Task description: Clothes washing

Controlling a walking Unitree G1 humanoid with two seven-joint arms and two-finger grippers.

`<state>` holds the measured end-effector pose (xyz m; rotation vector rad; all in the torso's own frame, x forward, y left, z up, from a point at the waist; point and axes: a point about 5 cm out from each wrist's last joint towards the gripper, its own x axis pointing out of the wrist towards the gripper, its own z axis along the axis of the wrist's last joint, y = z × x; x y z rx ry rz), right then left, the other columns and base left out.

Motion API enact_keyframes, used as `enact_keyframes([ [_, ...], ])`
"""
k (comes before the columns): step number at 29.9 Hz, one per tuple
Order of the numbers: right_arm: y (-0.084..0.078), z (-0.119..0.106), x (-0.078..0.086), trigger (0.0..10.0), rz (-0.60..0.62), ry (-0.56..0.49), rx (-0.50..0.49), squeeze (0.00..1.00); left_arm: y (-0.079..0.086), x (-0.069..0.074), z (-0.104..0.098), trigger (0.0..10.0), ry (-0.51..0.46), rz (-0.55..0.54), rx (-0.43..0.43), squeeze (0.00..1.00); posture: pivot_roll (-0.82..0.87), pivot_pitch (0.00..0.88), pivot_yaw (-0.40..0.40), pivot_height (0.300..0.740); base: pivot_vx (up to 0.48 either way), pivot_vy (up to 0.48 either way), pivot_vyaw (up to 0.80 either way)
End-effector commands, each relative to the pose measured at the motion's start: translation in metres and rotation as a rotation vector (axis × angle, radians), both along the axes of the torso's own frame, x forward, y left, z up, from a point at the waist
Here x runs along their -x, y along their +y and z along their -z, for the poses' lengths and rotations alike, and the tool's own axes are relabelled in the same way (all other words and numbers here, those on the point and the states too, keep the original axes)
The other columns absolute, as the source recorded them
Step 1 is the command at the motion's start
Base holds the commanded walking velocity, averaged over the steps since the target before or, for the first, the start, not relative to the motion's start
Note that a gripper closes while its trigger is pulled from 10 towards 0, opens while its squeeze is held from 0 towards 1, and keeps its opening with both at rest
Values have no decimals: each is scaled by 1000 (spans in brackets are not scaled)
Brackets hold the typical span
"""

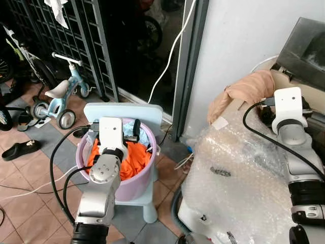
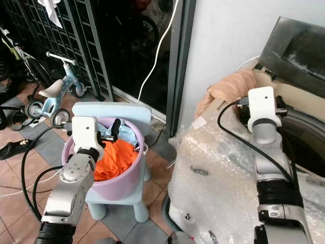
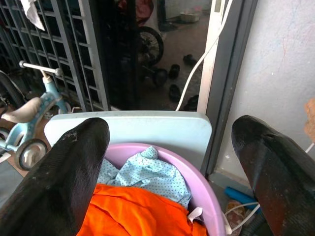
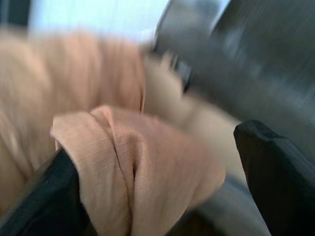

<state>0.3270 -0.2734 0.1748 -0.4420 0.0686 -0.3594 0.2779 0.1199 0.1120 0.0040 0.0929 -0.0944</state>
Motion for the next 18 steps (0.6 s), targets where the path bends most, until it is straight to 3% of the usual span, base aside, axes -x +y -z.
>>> enact_keyframes([
  [1, 8, -17, -2, 10000, -36, -95, 5, 1000, 0, 1, -3, 10000, -6, 3, 5, 0, -72, 0, 18, 740, 0, 0, 0],
  [8, 21, -21, -3, 10000, -93, -151, -46, 1000, -4, 0, -6, 10000, -24, 10, -20, 0, -69, 0, 18, 740, 0, 0, 0],
  [15, 32, -19, -13, 10000, -164, -121, -96, 1000, -1, -2, -7, 10000, -16, 22, -20, 0, -59, 0, 14, 740, 0, 0, 0],
  [18, 45, -16, -25, 10000, -209, -81, -135, 1000, -2, -1, -8, 10000, -17, 24, -17, 0, -50, 0, 12, 740, 0, 0, 0],
])
